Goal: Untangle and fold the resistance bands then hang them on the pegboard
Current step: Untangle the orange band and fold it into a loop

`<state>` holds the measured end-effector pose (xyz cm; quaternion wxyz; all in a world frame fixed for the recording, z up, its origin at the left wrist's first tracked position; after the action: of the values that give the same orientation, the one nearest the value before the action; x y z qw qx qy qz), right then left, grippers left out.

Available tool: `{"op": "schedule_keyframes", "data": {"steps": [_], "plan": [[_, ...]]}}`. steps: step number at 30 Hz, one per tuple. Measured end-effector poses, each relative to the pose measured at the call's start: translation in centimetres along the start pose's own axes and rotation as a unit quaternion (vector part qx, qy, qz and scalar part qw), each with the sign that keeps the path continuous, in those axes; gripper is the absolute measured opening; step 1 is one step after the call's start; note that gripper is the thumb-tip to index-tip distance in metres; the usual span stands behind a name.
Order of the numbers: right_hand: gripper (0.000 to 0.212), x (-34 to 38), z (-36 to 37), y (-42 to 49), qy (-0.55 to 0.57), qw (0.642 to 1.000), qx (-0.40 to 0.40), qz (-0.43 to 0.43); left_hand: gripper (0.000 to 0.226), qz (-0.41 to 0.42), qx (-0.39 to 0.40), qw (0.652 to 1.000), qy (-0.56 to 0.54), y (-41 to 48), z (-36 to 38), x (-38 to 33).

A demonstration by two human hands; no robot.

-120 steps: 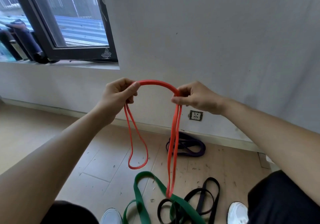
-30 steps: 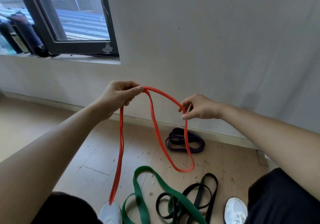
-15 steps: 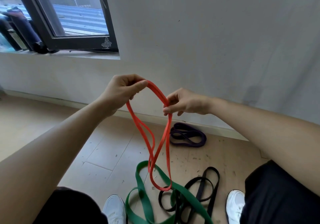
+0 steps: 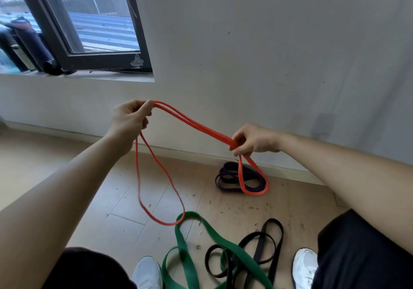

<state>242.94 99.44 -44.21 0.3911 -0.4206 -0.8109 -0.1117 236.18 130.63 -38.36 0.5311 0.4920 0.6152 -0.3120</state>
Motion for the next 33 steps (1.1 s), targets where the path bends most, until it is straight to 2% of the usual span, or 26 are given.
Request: {"op": "schedule_keyframes", "data": {"steps": [3, 6, 10, 14, 19, 23, 27, 30, 33], "plan": [[0.020, 0.3, -1.1, -0.6, 0.036, 0.998, -0.050, -0.020, 0.014, -0.021, 0.040, 0.997, 0.065, 0.0, -0.1, 1.1], [0.021, 0.7, -1.7, -1.0, 0.052, 0.995, -0.075, -0.040, 0.020, -0.002, 0.070, 0.989, 0.131, -0.4, 0.3, 1.5], [0.021, 1.8, -1.3, -1.2, 0.048, 0.994, -0.064, -0.069, 0.022, 0.050, 0.099, 0.978, 0.177, -0.8, 1.4, 0.9], [0.022, 3.5, -0.5, -1.3, 0.047, 0.992, -0.059, -0.100, 0.024, 0.096, 0.166, 0.957, 0.218, -1.3, 3.1, 0.4], [0.023, 4.8, 0.1, -1.4, 0.044, 0.991, -0.047, -0.117, 0.029, 0.124, 0.206, 0.943, 0.232, -2.0, 4.3, -0.5], [0.020, 5.9, 0.4, -1.5, 0.047, 0.988, -0.046, -0.139, 0.041, 0.149, 0.274, 0.909, 0.277, -3.6, 6.2, -0.8], [0.019, 6.8, 0.4, -1.8, 0.048, 0.984, -0.066, -0.161, 0.026, 0.185, 0.240, 0.899, 0.315, -3.4, 7.3, -1.1], [0.020, 6.8, 0.0, -1.7, 0.046, 0.984, -0.080, -0.150, 0.021, 0.177, 0.240, 0.900, 0.317, -3.1, 6.9, -1.4], [0.019, 6.2, 0.1, -1.6, 0.028, 0.991, -0.045, -0.126, 0.022, 0.190, 0.237, 0.903, 0.305, -3.2, 6.6, -1.7]]}}
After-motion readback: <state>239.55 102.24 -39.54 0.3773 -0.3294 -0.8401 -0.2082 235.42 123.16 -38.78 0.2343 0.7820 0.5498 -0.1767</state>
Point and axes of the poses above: each hand's wrist, its own y-axis towards the middle knuckle, its own z-axis out of the palm, x = y × z, the point moved 2 cm from there along y, towards the middle knuckle, and after that the axes turned 5 degrees about -z, right-handed, at the moved point
